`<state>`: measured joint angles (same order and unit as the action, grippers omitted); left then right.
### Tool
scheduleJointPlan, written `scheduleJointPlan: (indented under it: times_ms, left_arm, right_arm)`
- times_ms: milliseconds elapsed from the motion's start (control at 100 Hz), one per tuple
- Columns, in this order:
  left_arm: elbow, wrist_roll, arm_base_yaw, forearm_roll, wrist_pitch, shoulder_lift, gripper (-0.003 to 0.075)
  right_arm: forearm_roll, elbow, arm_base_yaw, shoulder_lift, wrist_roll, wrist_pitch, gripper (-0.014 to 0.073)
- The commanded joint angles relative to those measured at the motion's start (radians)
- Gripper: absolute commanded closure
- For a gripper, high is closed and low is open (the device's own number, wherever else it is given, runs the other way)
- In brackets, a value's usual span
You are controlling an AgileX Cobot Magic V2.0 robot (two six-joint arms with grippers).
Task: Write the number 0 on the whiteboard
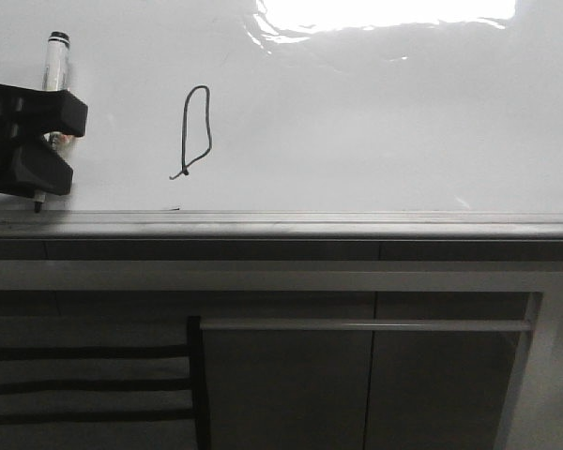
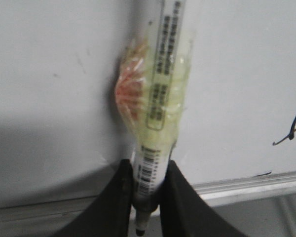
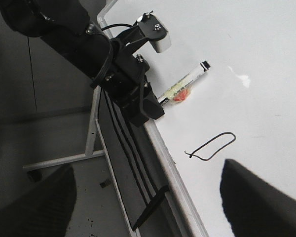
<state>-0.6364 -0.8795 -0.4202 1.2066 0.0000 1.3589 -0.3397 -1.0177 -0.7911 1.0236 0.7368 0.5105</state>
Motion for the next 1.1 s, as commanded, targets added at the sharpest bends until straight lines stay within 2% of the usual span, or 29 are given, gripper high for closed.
scheduleJointPlan:
  times_ms: [0,100,220,320,760,1090]
  left_arm:
    - [-0.030,0.009,0.006,0.001,-0.061,-0.017,0.0730]
    - [-0.030,0.009,0.006,0.001,-0.061,-0.017,0.0634]
    - [-0.030,0.009,0.006,0.001,-0.066,-0.017,0.0446]
    - [-0.030,0.009,0.006,0.001,-0.066,-0.017,0.0372]
    - [-0.030,0.005,0.006,-0.033,0.010,-0.064,0.0368]
    - [-0.025,0.005,0.006,-0.071,0.089,-0.181,0.0370]
  right_arm:
    - [-0.007,-0.028,0.000,-0.019,0.006,-0.056,0.0078]
    - [-0.007,-0.028,0.000,-0.019,0.006,-0.050,0.0078]
    - [-0.007,-0.028,0.000,-0.019,0.006,-0.041,0.0078]
    - [-0.007,-0.028,0.000,-0.019,0.006,-0.034,0.0078]
    - [-0.005,-0.028,0.000,-0.027,0.006,-0.036,0.0078]
    - [0.006,-0.019,0.000,-0.092,-0.001,0.041,0.0078]
